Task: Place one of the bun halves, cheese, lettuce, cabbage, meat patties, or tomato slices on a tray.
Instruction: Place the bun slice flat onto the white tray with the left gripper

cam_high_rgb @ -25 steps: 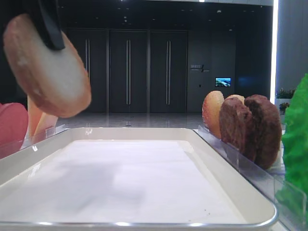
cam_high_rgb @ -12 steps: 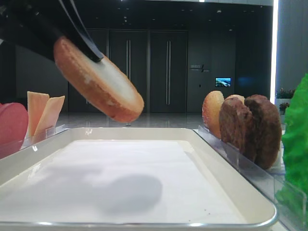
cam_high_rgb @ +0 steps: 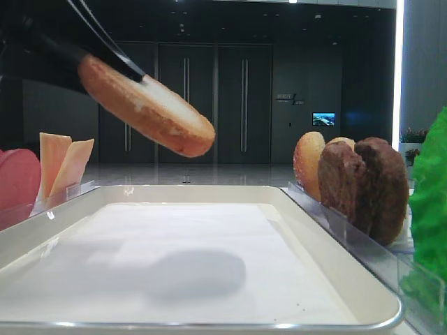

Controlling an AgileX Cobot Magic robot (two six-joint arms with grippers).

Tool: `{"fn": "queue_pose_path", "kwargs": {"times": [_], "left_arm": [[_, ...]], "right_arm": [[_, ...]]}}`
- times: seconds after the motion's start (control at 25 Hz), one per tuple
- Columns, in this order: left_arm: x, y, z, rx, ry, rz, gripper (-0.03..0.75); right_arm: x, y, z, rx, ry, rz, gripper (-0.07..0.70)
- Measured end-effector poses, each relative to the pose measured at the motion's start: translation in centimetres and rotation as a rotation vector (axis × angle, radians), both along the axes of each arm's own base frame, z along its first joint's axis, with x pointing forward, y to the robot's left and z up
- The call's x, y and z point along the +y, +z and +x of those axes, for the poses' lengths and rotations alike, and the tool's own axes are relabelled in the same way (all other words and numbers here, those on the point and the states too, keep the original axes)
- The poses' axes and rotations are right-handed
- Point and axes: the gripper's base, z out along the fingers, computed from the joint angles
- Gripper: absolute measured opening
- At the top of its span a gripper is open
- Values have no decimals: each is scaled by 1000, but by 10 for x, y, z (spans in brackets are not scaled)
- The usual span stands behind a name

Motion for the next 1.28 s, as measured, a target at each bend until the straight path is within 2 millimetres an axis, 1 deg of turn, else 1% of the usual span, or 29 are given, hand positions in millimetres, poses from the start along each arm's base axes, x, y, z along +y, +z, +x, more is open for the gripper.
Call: {"fn": "queue_pose_path", "kwargs": {"times": [0.36,0.44,0.48,0.56,0.68,0.96,1.28], "left_arm": [[-4,-27,8,61,-23,9,120],[-6,-33,9,69,-39,-3,120],[-9,-40,10,87,-54,-24,120],[-10,-43,11,95,-61,-38,120],[-12,-52,12,123,-77,-58,120],[-13,-64,12,150,-90,-53,120],[-13,-66,12,136,-105,-45,120]], "right_arm": [[0,0,0,0,0,0,400],[0,0,0,0,0,0,400],[0,0,0,0,0,0,400],[0,0,0,0,0,0,400],[0,0,0,0,0,0,400],[0,0,0,0,0,0,400],[0,0,0,0,0,0,400]]}}
